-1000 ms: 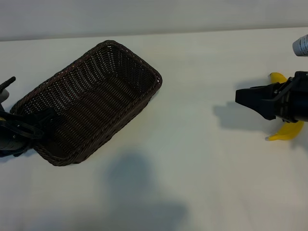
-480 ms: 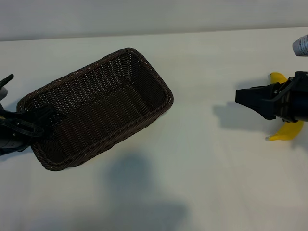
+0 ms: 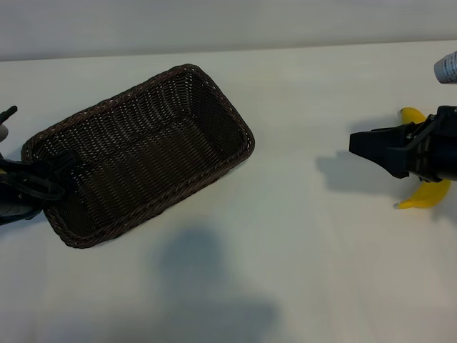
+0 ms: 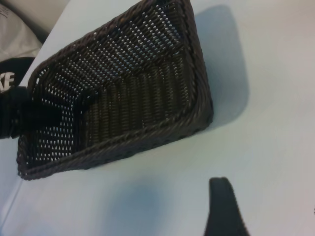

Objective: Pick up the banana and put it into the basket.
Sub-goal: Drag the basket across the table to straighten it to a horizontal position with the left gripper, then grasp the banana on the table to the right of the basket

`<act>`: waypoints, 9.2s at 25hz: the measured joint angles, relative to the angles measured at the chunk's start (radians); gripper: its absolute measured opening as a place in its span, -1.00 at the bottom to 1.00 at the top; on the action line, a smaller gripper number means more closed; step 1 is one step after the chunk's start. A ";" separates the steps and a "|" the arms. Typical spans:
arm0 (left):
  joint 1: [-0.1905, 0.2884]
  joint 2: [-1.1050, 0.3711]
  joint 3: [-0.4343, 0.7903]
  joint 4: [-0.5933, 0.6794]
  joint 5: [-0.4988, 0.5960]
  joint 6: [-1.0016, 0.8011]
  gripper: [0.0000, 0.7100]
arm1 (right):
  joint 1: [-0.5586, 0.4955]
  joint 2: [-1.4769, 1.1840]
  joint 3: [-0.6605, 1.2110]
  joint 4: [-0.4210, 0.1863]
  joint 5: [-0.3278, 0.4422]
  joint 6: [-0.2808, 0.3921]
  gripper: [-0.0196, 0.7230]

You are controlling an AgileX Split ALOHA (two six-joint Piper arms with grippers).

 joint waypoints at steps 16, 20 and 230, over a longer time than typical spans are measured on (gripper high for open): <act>0.000 -0.071 -0.062 0.015 0.129 0.118 -0.55 | 0.000 0.000 0.000 0.000 0.000 0.000 0.25; 0.000 -0.071 -0.140 0.016 0.215 0.152 -0.55 | 0.000 0.000 0.000 0.000 -0.001 0.000 0.25; -0.017 -1.507 0.028 0.378 0.976 0.188 0.63 | 0.000 0.000 0.000 0.000 -0.034 0.001 0.25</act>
